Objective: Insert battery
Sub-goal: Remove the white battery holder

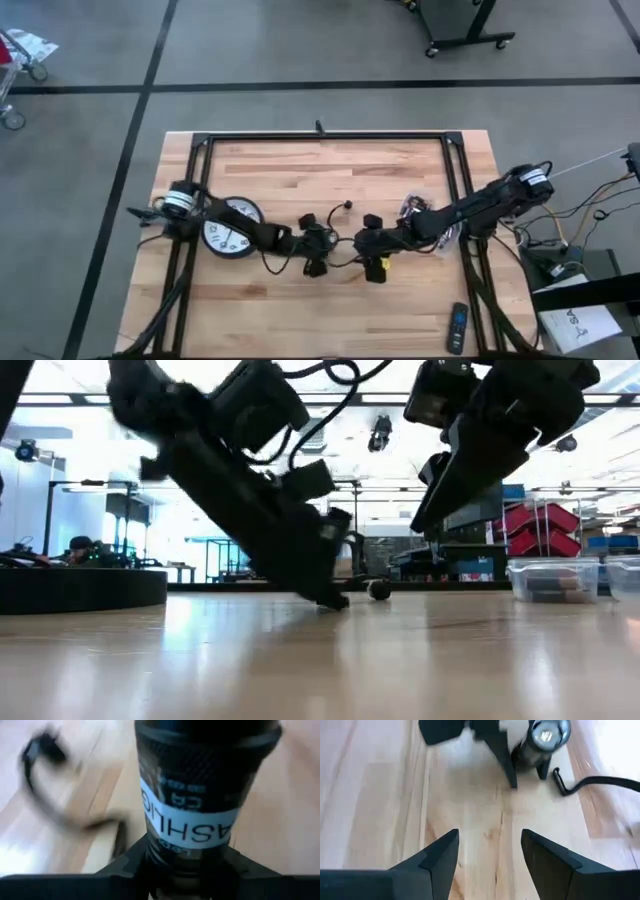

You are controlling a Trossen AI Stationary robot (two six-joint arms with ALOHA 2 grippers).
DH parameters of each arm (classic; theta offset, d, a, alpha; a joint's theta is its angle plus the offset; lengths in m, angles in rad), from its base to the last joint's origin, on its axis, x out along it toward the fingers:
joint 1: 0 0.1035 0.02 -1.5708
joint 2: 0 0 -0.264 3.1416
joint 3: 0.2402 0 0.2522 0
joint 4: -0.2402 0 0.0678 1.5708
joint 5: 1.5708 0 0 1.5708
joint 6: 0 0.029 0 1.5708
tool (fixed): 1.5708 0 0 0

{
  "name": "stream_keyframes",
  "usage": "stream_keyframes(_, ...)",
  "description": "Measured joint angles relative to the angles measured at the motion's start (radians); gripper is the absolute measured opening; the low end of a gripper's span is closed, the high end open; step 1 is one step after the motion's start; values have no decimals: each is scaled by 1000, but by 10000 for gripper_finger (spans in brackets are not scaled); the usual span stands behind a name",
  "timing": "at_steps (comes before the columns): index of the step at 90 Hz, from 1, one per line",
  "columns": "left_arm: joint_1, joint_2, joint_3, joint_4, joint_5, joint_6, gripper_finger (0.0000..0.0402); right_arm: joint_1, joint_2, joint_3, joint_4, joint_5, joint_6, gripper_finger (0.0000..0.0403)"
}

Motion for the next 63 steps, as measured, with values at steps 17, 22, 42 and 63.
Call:
stream_keyframes(17, 1, -67, 47, -309, 162, -75, 120, 0, 102, 0, 324, 38, -100, 199)
stream_keyframes(22, 0, -69, 51, -344, 195, -91, 120, 0, 140, 0, 418, 40, -134, 199)
stream_keyframes(42, 2, -47, 45, -416, 369, -137, 120, -13, 310, 1, 709, 41, -181, 199)
stream_keyframes(63, 0, -45, 45, -559, 666, -278, 120, -26, 419, 0, 728, 65, -145, 199)
